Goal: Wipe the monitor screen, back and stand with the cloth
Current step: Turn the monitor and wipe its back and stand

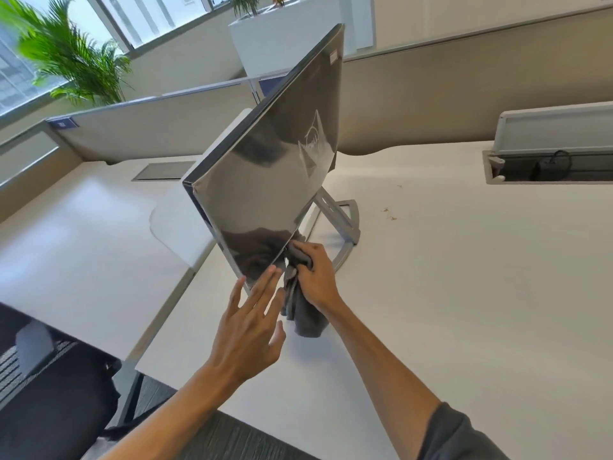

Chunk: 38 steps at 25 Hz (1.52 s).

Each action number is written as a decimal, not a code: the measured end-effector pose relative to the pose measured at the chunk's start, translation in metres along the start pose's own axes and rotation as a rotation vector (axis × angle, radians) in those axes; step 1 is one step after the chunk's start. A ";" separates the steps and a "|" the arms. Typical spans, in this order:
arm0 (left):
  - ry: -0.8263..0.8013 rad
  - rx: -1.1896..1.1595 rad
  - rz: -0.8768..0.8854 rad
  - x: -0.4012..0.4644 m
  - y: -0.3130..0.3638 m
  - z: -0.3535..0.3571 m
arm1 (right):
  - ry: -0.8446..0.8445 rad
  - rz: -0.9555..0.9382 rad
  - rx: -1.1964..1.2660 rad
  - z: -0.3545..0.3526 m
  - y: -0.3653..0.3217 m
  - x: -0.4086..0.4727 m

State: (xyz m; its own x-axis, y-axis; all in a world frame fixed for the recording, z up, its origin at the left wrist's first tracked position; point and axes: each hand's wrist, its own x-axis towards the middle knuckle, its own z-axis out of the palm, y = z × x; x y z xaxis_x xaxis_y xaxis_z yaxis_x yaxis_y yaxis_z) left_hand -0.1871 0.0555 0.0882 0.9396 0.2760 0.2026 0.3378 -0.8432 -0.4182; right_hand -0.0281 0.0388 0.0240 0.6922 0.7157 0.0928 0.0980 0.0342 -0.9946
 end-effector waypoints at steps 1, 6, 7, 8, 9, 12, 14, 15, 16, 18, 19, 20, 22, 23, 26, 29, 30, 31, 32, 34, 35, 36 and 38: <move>-0.001 0.005 0.008 0.002 0.004 -0.001 | -0.028 0.010 -0.073 -0.001 0.005 -0.006; -0.064 0.024 0.023 0.021 0.017 -0.002 | 0.015 0.081 -0.208 -0.007 0.015 -0.004; -0.062 0.021 0.003 0.024 0.017 -0.002 | 0.091 0.071 -0.077 -0.008 0.006 0.002; -0.055 0.010 -0.012 0.026 0.017 -0.002 | 0.118 0.058 0.036 -0.008 0.000 0.008; -0.045 -0.003 -0.021 0.026 0.016 -0.002 | 0.097 0.038 0.106 -0.007 -0.007 0.012; -0.042 -0.036 -0.032 0.026 0.015 0.001 | -0.019 -0.008 0.147 -0.002 -0.010 0.007; -0.076 -0.067 -0.025 0.027 0.017 0.004 | -0.094 0.002 0.030 -0.008 0.002 -0.002; -0.086 -0.077 -0.025 0.028 0.018 0.005 | -0.140 0.028 -0.070 -0.013 0.006 -0.002; -0.090 -0.083 -0.031 0.030 0.019 0.006 | -0.150 0.059 -0.136 -0.019 0.008 0.002; -0.081 -0.094 -0.057 0.035 0.021 0.005 | -0.003 0.136 -0.054 -0.024 0.008 0.019; -0.073 -0.097 -0.071 0.038 0.022 0.005 | 0.105 0.196 0.065 -0.024 0.004 0.031; -0.074 -0.098 -0.084 0.040 0.022 0.005 | 0.181 0.262 0.210 -0.022 -0.003 0.044; -0.084 -0.112 -0.105 0.042 0.020 0.006 | 0.212 0.362 0.425 -0.009 -0.015 0.066; -0.083 -0.126 -0.113 0.042 0.020 0.006 | 0.199 0.382 0.454 -0.003 -0.019 0.072; -0.086 -0.174 -0.122 0.038 0.019 0.007 | 0.133 0.300 0.369 0.001 -0.024 0.062; -0.055 -0.227 -0.116 0.036 0.019 0.010 | -0.053 0.119 0.126 -0.011 -0.002 0.028; -0.056 -0.227 -0.116 0.037 0.019 0.010 | -0.098 0.085 0.065 -0.016 0.010 0.025; -0.061 -0.220 -0.118 0.038 0.020 0.009 | -0.112 0.090 0.054 -0.022 0.015 0.028; -0.069 -0.218 -0.122 0.039 0.020 0.009 | -0.086 0.123 0.081 -0.025 0.014 0.037; -0.079 -0.232 -0.133 0.039 0.022 0.008 | 0.004 0.226 0.229 -0.025 0.003 0.059; -0.078 -0.241 -0.137 0.039 0.022 0.009 | 0.030 0.255 0.290 -0.022 -0.006 0.067; -0.077 -0.249 -0.139 0.039 0.022 0.009 | 0.029 0.253 0.311 -0.017 -0.013 0.068; -0.066 -0.269 -0.129 0.038 0.020 0.010 | -0.040 0.228 0.230 -0.014 -0.013 0.052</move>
State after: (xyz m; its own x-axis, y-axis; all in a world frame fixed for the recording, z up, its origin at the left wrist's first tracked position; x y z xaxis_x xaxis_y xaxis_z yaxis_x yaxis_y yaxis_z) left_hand -0.1436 0.0535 0.0789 0.8942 0.4112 0.1768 0.4365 -0.8886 -0.1412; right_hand 0.0166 0.0657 0.0427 0.6486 0.7498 -0.1310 -0.2236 0.0232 -0.9744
